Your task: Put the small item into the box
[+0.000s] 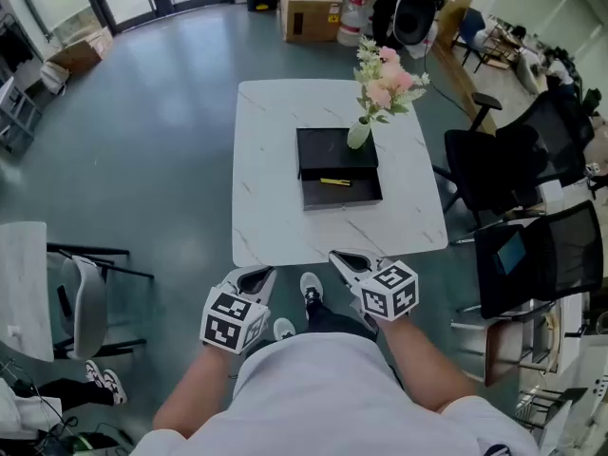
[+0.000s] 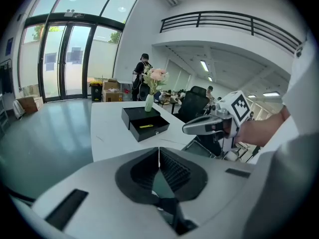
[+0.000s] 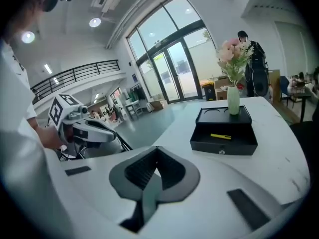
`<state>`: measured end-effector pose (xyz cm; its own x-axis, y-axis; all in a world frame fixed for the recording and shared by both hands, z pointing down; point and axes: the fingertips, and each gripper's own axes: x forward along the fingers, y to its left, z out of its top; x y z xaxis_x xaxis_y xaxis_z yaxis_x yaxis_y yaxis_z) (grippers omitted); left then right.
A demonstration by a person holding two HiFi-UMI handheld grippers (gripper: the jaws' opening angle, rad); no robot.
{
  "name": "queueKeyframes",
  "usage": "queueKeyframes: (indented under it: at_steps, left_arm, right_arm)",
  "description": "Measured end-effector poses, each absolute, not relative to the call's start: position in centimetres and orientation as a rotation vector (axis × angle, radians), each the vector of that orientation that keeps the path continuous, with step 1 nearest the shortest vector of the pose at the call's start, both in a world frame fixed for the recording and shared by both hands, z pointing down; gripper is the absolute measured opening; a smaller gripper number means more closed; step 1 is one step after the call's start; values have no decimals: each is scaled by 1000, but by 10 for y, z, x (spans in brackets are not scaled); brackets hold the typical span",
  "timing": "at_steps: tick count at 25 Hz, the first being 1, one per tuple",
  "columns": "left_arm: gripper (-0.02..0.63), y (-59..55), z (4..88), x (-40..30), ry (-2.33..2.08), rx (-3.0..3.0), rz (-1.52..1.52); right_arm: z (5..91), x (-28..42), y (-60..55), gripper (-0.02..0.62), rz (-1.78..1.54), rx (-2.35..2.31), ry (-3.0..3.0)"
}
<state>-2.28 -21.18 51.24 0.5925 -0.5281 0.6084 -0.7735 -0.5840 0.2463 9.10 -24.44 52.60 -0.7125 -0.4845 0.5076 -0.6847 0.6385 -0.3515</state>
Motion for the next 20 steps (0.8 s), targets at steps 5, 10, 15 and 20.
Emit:
queueKeyframes:
  at_steps: [5,10,15,20]
  left_arm:
    - [17,-189,518,-21,-994,2347,669]
    - [17,-178,507,-12,-970,2390,645]
    - [17,-185,497,1,-998,2421,632]
    - [17,-190,491,31,-1014,2423,596]
  right_arm:
    - [513,84,-202,15,690,950,-2512]
    - [510,89,-185,15,655,982,-2491]
    - [500,110,-187,15,629,1038,-2481]
    - [493,137,-186,15,595,1018,-2486]
